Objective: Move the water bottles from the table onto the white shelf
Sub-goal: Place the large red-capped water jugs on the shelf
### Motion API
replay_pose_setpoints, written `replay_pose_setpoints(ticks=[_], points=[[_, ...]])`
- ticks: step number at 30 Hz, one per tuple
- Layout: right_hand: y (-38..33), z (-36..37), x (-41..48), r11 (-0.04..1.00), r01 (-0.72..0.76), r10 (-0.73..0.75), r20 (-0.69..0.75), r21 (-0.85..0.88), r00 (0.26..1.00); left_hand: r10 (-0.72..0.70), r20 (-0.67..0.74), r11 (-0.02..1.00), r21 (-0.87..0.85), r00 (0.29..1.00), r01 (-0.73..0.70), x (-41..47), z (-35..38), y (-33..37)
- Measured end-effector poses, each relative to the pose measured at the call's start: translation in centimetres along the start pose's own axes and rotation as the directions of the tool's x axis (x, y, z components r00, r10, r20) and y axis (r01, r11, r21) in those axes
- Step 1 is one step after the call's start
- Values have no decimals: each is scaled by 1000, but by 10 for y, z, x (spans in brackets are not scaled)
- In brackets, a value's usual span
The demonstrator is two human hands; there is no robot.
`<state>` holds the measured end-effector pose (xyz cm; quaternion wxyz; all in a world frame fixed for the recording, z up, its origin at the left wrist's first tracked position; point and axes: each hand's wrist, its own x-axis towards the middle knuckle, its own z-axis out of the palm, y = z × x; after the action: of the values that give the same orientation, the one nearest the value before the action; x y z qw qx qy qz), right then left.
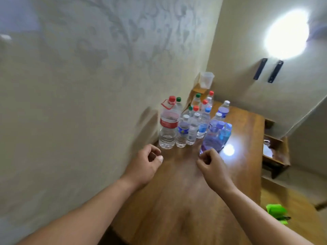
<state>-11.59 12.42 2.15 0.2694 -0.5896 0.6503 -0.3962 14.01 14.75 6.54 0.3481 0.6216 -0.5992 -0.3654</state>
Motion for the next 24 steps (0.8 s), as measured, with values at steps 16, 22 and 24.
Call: replay_pose_setpoints(ticks=[16, 22, 24], points=[[-50, 89, 251, 950, 266, -222, 242, -166, 945, -124, -111, 983, 123, 986, 137, 267, 59, 0], [-43, 128, 267, 952, 300, -281, 222, -55, 934, 46, -109, 998, 50, 993, -41, 291, 70, -22], [-35, 137, 261, 944, 329, -316, 199, -35, 928, 4, -112, 999, 41, 994, 1, 285, 66, -32]])
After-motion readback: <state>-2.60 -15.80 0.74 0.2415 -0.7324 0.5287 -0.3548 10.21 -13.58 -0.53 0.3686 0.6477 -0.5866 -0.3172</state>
